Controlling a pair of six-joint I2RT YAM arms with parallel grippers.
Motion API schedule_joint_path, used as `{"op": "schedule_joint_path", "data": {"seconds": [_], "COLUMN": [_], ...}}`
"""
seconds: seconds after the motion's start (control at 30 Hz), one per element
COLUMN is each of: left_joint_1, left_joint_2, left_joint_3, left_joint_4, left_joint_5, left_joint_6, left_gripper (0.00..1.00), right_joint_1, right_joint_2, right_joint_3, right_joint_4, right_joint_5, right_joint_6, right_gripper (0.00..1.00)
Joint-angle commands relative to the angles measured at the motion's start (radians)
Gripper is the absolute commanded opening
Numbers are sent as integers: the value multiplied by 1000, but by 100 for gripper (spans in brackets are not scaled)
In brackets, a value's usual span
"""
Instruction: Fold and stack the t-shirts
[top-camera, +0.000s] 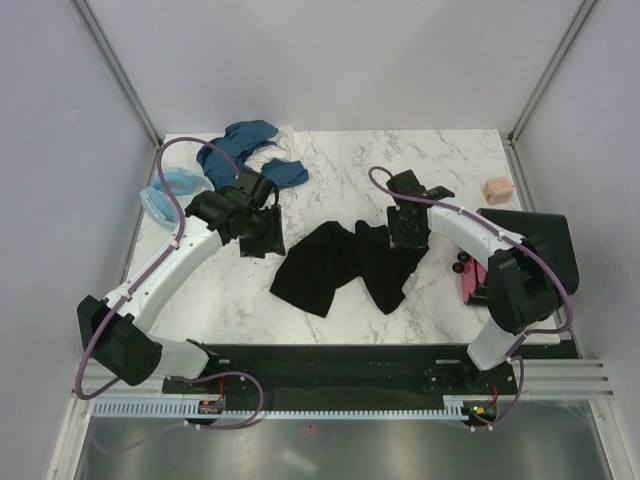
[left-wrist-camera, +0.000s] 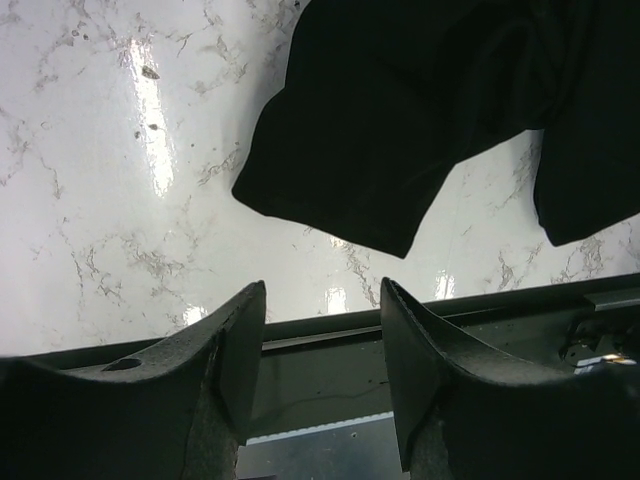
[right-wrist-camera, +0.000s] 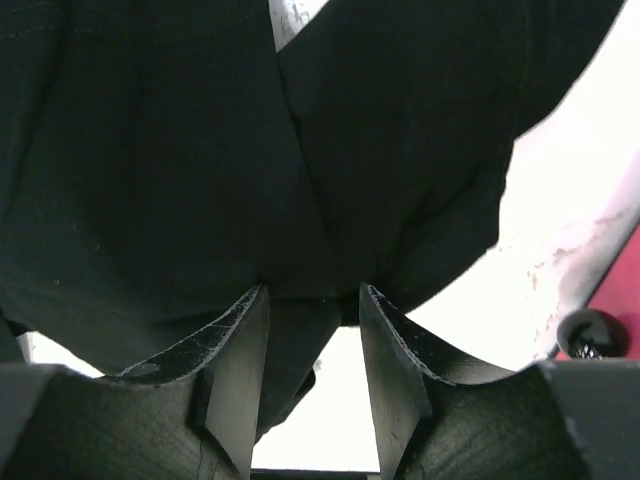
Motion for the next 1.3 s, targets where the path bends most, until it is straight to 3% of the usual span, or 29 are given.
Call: {"op": "schedule_joint_path", "data": {"seconds": [0.0,0.23,0.3,0.5,1.03,1.27], "left_joint_1": [5,5,5,5,5,5], "left_joint_2": [9,17,19,17,38,43], "left_joint_3": [43,44,44,41,60,63], "left_joint_4": [13,10,11,10,-3,-4], "left_joint_5": [14,14,20,22,26,26], "left_joint_6": [25,20,16,16,17,11], "left_gripper": [57,56,56,56,55,54], "right_joint_1": [-18,-35,-38,-63,-113,-130], "right_joint_2": [35,75,84,36,21,27], "right_joint_3": [4,55,66,80,115,96], "right_joint_4": [57,66,66,63,74,72], "right_joint_5": [-52,-116,-115,-93,-314,-283], "right_joint_6": [-33,-74,-80,-97,-103,-105], "right_gripper": [50,47,52,54,55,55]}}
